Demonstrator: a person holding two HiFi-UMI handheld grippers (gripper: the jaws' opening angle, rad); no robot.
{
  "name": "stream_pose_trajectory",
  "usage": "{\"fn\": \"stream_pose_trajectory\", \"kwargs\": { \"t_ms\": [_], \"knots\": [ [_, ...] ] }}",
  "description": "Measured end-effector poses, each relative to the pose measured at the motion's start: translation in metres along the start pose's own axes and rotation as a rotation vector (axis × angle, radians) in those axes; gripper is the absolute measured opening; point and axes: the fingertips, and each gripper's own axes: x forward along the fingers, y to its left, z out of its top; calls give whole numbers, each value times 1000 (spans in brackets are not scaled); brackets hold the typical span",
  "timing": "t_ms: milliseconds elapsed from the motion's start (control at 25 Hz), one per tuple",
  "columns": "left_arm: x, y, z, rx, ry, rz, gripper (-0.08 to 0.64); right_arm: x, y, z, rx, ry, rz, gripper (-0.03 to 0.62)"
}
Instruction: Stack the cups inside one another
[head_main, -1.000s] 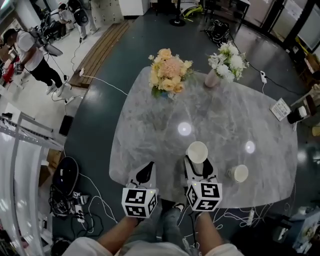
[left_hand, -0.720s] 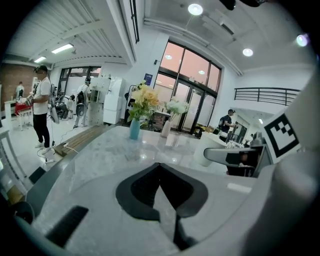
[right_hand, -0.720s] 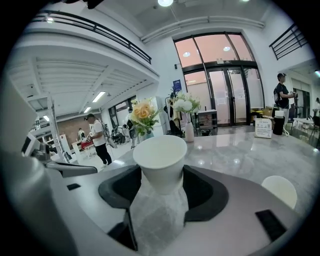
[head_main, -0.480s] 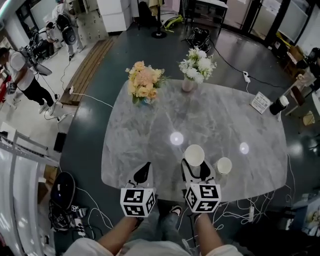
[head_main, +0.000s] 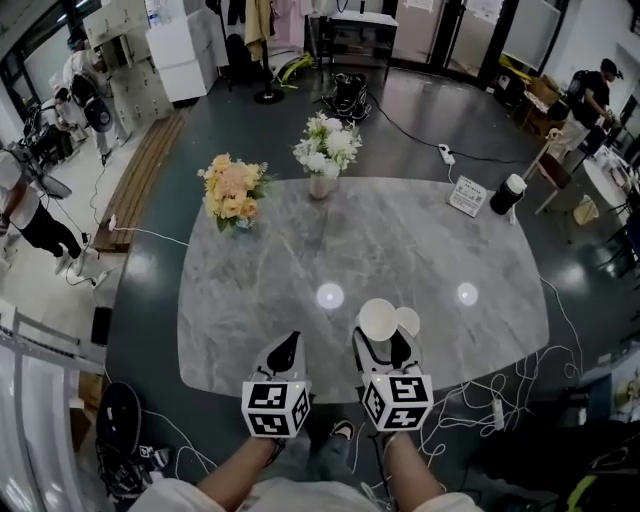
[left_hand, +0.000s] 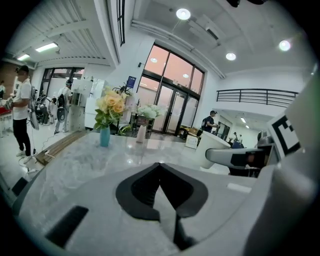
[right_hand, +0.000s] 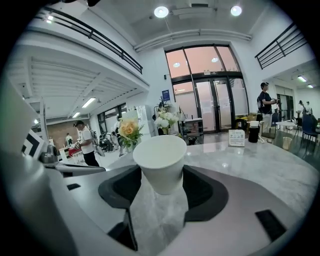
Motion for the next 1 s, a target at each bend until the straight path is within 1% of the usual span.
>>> {"fn": "stream_pose_trajectory", "kwargs": {
  "t_ms": [320, 560, 1000],
  "knots": [
    [5, -44, 2, 43, 10, -70, -5, -32, -35, 4, 28, -24, -69, 236],
    [9, -70, 2, 67, 18, -111, -5, -46, -55, 5, 44, -34, -101, 236],
    [27, -99, 0, 77, 33, -149, -5, -51, -84, 4, 60, -31, -133, 236]
  ]
}}
